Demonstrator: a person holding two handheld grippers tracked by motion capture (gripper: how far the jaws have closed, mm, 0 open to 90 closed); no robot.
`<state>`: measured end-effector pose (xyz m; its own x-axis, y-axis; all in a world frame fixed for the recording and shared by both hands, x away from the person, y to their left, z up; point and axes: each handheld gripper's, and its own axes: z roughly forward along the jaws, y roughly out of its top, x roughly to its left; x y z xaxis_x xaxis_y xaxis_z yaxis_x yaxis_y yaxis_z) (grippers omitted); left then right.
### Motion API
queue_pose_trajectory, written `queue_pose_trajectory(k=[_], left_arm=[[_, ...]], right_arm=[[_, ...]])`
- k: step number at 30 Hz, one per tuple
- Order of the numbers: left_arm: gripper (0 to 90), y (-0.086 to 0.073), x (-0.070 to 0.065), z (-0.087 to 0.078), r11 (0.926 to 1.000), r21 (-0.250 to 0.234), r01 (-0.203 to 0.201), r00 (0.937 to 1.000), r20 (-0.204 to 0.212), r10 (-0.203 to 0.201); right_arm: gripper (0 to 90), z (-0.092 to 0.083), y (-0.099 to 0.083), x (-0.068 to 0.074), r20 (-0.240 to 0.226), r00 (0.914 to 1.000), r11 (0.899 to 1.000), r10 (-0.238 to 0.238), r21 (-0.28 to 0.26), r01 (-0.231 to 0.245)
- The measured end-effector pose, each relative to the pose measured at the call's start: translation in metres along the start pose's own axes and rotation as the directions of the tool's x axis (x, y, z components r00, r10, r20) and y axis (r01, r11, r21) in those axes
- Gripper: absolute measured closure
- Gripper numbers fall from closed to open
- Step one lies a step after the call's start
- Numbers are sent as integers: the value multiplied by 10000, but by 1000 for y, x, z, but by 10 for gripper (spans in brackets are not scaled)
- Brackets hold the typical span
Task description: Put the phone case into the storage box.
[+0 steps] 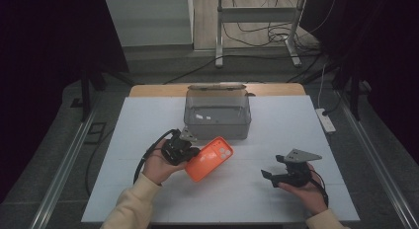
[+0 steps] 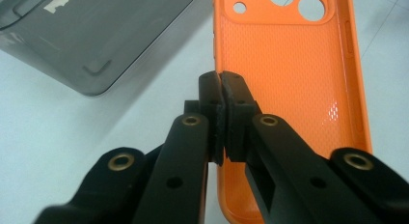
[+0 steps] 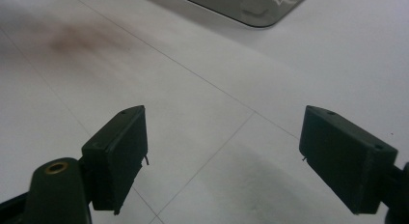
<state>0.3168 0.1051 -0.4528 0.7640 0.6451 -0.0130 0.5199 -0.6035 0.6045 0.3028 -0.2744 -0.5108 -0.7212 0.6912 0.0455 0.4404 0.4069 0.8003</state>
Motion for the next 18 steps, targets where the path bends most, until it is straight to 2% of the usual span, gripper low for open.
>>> queue_pose_trajectory(k=[18], left_arm=[[881, 2, -6, -1, 9996, -111, -242, 9997, 16, 242]], right_arm=[[175, 0, 0, 0, -4, 10000, 10000, 7, -21, -7]])
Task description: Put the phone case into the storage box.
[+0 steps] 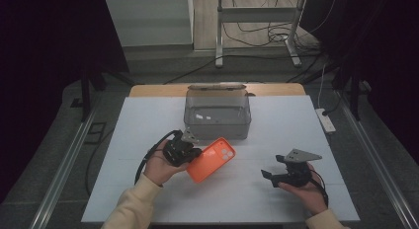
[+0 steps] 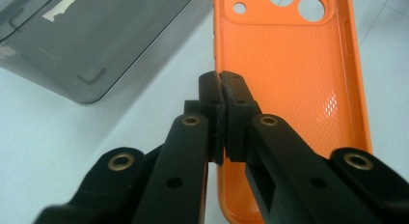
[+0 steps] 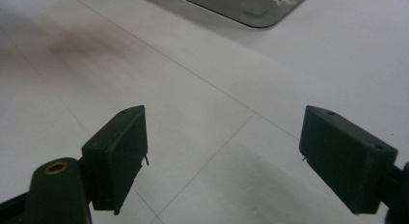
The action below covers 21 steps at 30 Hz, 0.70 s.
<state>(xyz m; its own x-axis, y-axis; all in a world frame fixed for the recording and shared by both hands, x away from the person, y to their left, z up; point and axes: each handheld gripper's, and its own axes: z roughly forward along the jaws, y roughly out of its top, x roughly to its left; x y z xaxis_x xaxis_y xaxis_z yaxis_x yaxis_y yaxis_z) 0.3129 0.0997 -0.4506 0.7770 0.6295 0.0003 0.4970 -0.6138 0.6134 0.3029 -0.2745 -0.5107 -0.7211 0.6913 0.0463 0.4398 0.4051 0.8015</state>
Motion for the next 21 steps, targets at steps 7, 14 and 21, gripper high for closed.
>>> queue_pose_trajectory(k=[7, 14, 21], left_arm=[[881, 2, -4, 2, 9998, 21, -203, 9998, 72, 203], [881, 3, -8, 4, 9993, 85, -358, 9993, 133, 357], [881, 5, -13, 7, 9984, 158, -540, 9984, 203, 537]], right_arm=[[175, 0, 0, 0, -5, 10000, 10000, 3, -4, -3], [175, 0, 0, 0, -2, 10000, 10000, 21, -12, -21], [175, 0, 0, 0, -14, 10000, 10000, 35, -15, -35]])
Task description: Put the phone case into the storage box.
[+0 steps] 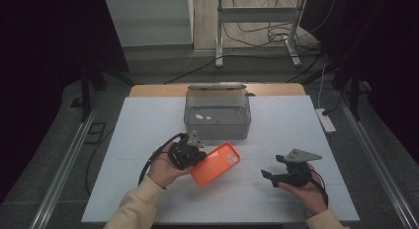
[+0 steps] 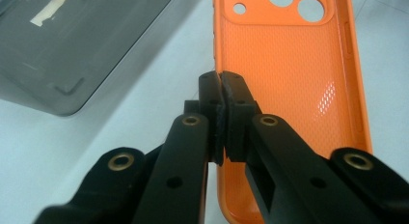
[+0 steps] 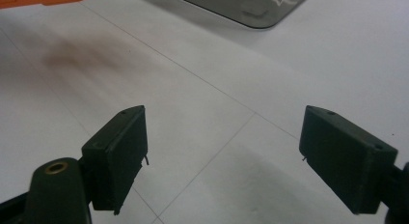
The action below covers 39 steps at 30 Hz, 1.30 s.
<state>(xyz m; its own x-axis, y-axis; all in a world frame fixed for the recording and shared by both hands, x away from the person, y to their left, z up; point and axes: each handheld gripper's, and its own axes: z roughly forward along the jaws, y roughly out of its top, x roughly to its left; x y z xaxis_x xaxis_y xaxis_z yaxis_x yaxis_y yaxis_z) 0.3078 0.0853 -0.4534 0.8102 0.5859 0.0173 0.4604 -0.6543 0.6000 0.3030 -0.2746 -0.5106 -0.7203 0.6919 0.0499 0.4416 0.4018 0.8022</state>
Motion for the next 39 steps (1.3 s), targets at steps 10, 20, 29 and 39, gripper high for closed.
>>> queue_pose_trajectory(k=[10, 20, 29, 39], left_arm=[[881, 1, -2, 1, 9999, 45, -124, 9999, 3, 124], [881, 1, -3, 3, 9998, 90, -174, 9998, 33, 173], [881, 2, -3, 3, 9998, 81, -178, 9998, 26, 178], [881, 1, -3, 4, 9998, 99, -150, 9999, 30, 150]], right_arm=[[176, -1, 1, 0, -6, 10000, 10000, 36, -54, -36], [182, -3, 6, 1, -284, 9994, 9993, 220, -302, -228], [188, -4, 19, 9, -793, 9963, 9976, 330, -574, -376], [189, 0, 29, 16, -1080, 9936, 9969, 336, -665, -410]])
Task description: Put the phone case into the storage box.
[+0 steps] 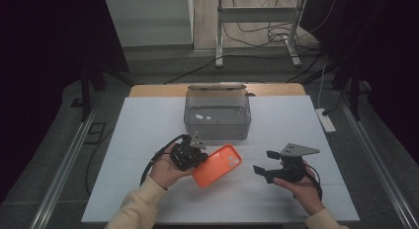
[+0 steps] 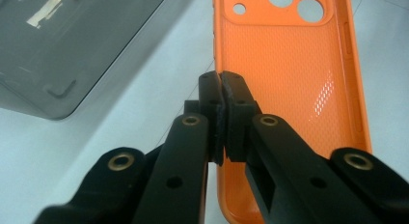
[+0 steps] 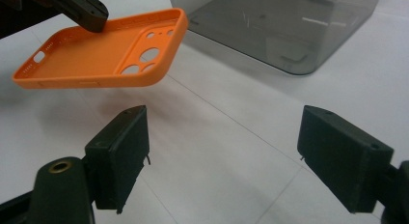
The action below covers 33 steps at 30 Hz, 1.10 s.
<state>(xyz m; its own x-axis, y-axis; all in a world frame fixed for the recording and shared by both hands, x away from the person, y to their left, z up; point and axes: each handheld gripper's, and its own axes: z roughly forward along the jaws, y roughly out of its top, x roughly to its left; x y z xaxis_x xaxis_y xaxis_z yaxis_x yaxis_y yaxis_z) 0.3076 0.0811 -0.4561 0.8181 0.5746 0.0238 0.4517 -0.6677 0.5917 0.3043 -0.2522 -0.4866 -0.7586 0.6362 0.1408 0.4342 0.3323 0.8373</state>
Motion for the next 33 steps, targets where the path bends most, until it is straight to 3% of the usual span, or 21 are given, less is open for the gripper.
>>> queue_pose_trajectory(k=[12, 33], left_arm=[[881, 0, 0, 0, 10000, -25, 6, 10000, -33, -6], [881, -1, -2, 0, 9999, -85, -102, 9999, -65, 102]], right_arm=[[190, 5, 6, 6, -233, 9997, 9999, -121, 13, 121], [223, 19, 27, 11, -1036, 9946, 9994, 98, 343, -63]])
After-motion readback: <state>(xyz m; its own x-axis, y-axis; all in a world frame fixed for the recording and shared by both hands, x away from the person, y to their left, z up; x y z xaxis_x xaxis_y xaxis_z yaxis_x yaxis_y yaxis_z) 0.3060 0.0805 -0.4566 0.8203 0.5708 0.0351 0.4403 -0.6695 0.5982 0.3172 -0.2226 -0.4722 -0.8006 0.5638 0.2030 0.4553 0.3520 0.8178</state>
